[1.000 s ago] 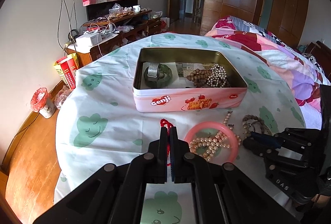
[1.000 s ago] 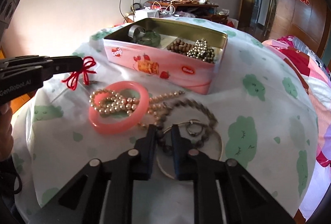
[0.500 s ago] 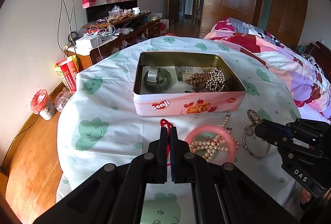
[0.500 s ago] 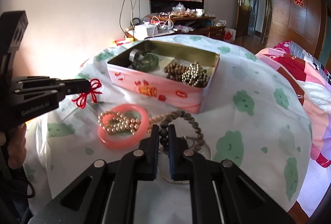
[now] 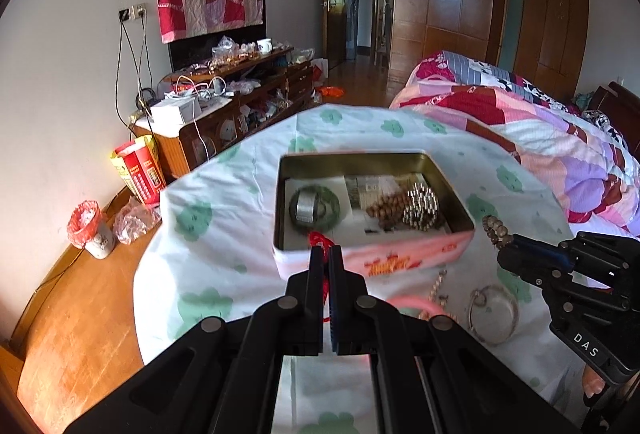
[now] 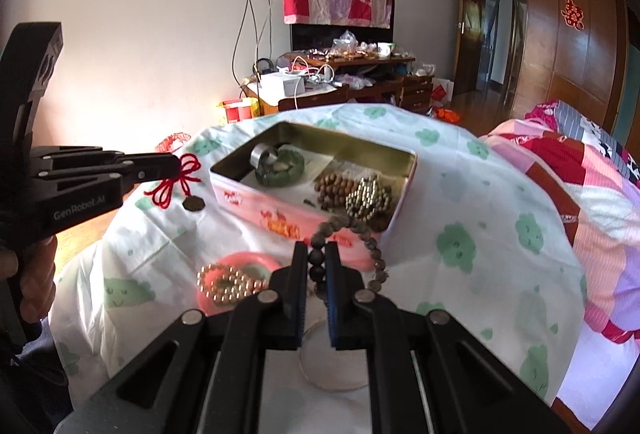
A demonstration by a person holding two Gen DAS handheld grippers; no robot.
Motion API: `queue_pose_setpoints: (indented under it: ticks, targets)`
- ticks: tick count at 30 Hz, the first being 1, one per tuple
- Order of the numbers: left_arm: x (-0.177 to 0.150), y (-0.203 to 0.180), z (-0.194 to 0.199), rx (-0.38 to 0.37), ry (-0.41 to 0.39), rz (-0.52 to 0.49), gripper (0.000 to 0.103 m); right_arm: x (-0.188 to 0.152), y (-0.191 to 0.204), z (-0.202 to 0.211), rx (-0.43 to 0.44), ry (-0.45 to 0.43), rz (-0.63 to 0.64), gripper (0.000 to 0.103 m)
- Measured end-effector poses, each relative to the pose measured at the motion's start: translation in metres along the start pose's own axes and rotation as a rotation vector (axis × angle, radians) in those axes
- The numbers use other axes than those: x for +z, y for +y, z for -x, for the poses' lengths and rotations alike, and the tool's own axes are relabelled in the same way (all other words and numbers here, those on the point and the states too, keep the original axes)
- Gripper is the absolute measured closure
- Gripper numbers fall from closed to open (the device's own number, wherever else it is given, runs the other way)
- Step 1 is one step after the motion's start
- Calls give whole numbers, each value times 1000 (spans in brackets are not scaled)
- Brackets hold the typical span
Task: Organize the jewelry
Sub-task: 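Carry the red string with the left tool while the right tool carries the bead bracelet into the tin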
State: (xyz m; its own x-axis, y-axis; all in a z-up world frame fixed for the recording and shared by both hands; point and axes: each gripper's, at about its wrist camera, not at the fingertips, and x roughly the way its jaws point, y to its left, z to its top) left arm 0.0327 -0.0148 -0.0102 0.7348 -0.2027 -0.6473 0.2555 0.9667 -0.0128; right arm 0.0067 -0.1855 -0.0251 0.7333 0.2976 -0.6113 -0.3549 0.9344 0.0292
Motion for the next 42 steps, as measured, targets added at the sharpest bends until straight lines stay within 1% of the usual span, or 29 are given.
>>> queue_pose_setpoints:
  ticks: [8,13,20,26,34,42]
  targets:
    - [34,2,-1,25,-50,-24,102,31,-5,0,-6,-50,8,93]
    - [51,3,-14,43,-51,-36,102,49,-8,-5,-8,-65,14,93]
    - [68,8,-38,62,-37,-34,102,63,-14,-21,-17,-63,8,93]
    - [73,10,-61,72,-9,-19,102,71,-22,-46,-37,-36,4,93]
    - [74,8,-82,87,14,-24,102,73,-30,-73,-64,-1,-8,93]
    - [69,10,-101,95,48,-20,102,70,-29,-88,-76,20,-3,93]
